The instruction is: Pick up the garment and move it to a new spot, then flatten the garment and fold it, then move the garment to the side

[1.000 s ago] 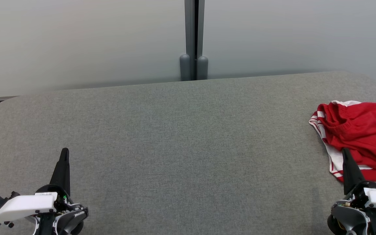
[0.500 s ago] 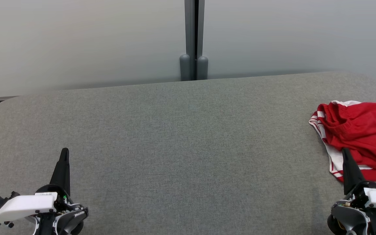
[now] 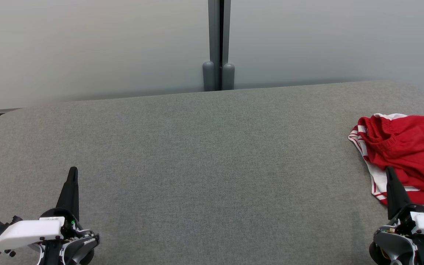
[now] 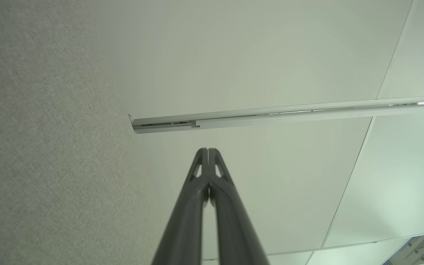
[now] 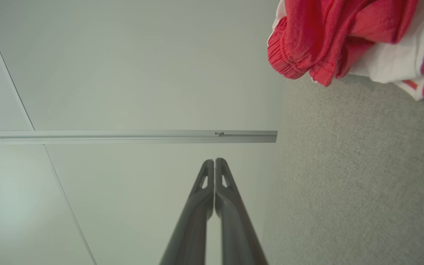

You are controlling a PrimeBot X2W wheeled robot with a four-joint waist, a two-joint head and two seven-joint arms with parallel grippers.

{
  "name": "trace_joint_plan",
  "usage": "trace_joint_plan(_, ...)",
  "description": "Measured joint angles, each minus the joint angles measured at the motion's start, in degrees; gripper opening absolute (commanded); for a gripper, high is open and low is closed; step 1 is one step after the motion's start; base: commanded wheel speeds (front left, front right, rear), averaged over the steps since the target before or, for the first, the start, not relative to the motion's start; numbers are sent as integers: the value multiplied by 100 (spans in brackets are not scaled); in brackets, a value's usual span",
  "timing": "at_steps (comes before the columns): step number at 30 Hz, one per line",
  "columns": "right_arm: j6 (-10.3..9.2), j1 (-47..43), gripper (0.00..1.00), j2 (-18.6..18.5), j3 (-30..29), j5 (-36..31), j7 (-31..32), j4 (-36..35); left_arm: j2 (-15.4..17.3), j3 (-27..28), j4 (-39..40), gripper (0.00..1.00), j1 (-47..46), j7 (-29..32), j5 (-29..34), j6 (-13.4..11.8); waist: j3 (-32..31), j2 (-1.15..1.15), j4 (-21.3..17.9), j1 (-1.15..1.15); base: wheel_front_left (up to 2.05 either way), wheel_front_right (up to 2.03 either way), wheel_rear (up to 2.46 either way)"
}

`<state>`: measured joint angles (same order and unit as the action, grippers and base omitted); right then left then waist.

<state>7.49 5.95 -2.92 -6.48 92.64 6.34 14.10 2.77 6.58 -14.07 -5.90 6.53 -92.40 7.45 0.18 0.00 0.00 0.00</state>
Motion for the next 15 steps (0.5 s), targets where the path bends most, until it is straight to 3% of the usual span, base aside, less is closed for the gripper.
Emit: trace_joint_plan(15, 0, 0, 0, 1, -2, 0, 4, 0, 0, 0, 0, 0, 0, 1, 0, 0, 0, 0, 0, 0, 0, 0, 0)
